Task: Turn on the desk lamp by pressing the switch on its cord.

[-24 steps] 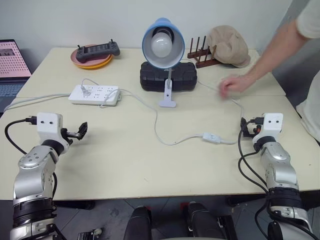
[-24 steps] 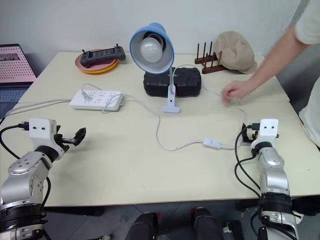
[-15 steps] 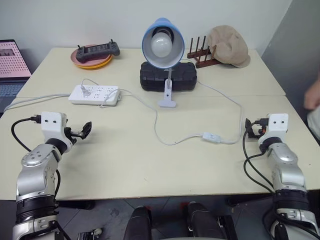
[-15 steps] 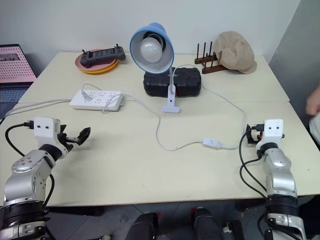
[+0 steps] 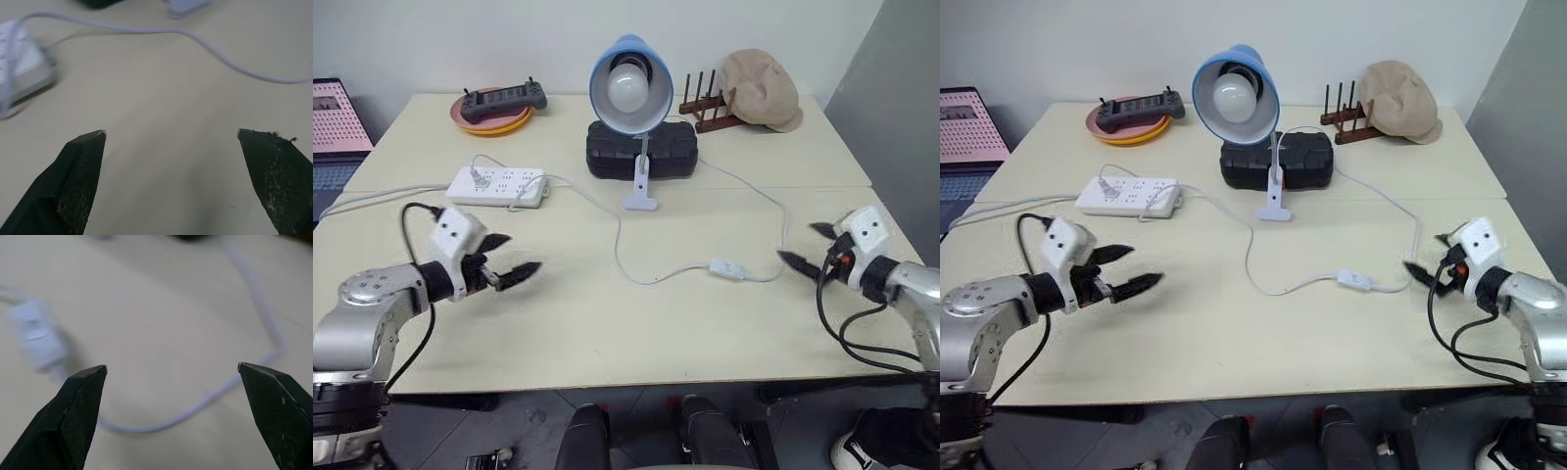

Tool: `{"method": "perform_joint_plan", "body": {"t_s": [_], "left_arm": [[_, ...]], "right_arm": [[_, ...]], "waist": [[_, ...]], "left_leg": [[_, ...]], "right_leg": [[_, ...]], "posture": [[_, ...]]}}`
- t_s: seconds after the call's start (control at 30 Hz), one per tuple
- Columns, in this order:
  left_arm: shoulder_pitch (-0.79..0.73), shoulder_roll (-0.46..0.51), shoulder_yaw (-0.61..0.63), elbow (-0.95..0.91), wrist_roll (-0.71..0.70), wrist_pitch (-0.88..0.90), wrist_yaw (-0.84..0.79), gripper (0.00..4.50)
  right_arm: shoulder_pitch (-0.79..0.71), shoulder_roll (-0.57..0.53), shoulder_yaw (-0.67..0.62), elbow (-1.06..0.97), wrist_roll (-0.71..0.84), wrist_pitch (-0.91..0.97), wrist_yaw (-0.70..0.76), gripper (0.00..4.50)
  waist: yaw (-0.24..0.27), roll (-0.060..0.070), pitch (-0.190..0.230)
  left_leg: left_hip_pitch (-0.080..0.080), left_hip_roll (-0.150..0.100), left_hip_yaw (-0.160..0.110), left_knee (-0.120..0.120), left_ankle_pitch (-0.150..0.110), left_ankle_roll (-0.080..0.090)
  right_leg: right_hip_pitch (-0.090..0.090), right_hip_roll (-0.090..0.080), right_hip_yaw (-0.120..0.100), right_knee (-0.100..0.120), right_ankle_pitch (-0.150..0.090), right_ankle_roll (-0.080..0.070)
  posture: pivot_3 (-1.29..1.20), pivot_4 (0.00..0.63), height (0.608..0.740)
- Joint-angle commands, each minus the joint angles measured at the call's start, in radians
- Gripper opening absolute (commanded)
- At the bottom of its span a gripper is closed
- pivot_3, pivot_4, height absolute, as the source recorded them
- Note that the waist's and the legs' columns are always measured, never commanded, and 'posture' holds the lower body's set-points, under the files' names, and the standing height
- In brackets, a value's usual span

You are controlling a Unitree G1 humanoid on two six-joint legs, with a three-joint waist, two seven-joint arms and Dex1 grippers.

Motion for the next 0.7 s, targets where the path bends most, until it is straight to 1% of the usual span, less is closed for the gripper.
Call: {"method": "perform_joint_plan", "body": {"t_s": [0.03,0.13,0.2,0.47,0.57,0.63,0.67,0.7], "left_arm": [[-0.051,0.036,-0.064,-0.108,-0.030,0.025,-0.076,4.50],[-0.142,-0.009,-0.151,-0.118,0.009,0.003,-0.066,4.50],[-0.168,-0.021,-0.180,-0.118,0.020,-0.004,-0.072,4.50],[-0.185,-0.057,-0.190,-0.122,0.023,-0.003,-0.052,4.50],[-0.168,-0.054,-0.184,-0.129,0.025,-0.006,-0.052,4.50],[-0.158,-0.057,-0.177,-0.141,0.016,0.005,-0.046,4.50],[-0.155,-0.061,-0.175,-0.145,0.013,0.008,-0.041,4.50],[-0.153,-0.063,-0.174,-0.148,0.010,0.011,-0.037,4.50]], "right_arm": [[-0.046,-0.006,0.066,-0.038,0.015,0.006,0.100,4.49],[-0.122,0.069,0.142,0.048,-0.056,-0.062,0.074,4.49],[-0.158,0.105,0.167,0.090,-0.085,-0.084,0.065,4.49],[-0.196,0.144,0.203,0.214,-0.165,-0.214,0.085,4.49],[-0.191,0.132,0.206,0.222,-0.169,-0.237,0.112,4.49],[-0.187,0.123,0.202,0.223,-0.169,-0.247,0.128,4.14],[-0.186,0.121,0.197,0.223,-0.168,-0.248,0.132,4.06],[-0.186,0.120,0.192,0.219,-0.162,-0.241,0.134,3.73]], "waist": [[0.000,0.000,0.000],[0.000,0.000,0.000],[-0.001,0.000,0.000],[0.001,0.000,0.000],[0.001,0.000,0.000],[0.001,0.000,0.000],[0.001,0.000,0.000],[0.001,0.000,0.000]], "left_leg": [[0.000,0.000,0.000,0.000,0.000,0.000],[0.000,0.000,0.000,0.001,0.000,0.000],[0.000,0.000,0.000,0.002,0.000,0.000],[-0.002,0.000,0.000,0.000,0.000,0.000],[-0.002,0.000,0.000,0.000,0.000,0.000],[-0.002,0.000,0.000,0.001,0.000,0.000],[-0.002,0.000,0.000,0.001,0.000,0.000],[-0.002,0.000,0.000,0.001,0.000,0.000]], "right_leg": [[0.000,0.000,0.000,0.000,0.000,0.000],[0.000,0.000,0.000,0.000,0.000,0.000],[0.000,0.001,0.000,0.000,0.000,0.000],[-0.002,0.000,0.000,0.000,-0.001,0.001],[-0.002,0.000,0.000,0.000,-0.001,0.001],[-0.001,0.000,0.000,0.001,-0.001,0.001],[-0.001,0.000,0.000,0.001,-0.001,0.001],[-0.001,0.000,0.000,0.001,-0.001,0.002]], "posture": [[0.00,0.150,0.740],[0.00,0.150,0.740],[0.00,0.150,0.740],[0.00,0.150,0.740],[0.00,0.150,0.740],[0.00,0.150,0.740],[0.00,0.150,0.740],[0.00,0.150,0.740]]}}
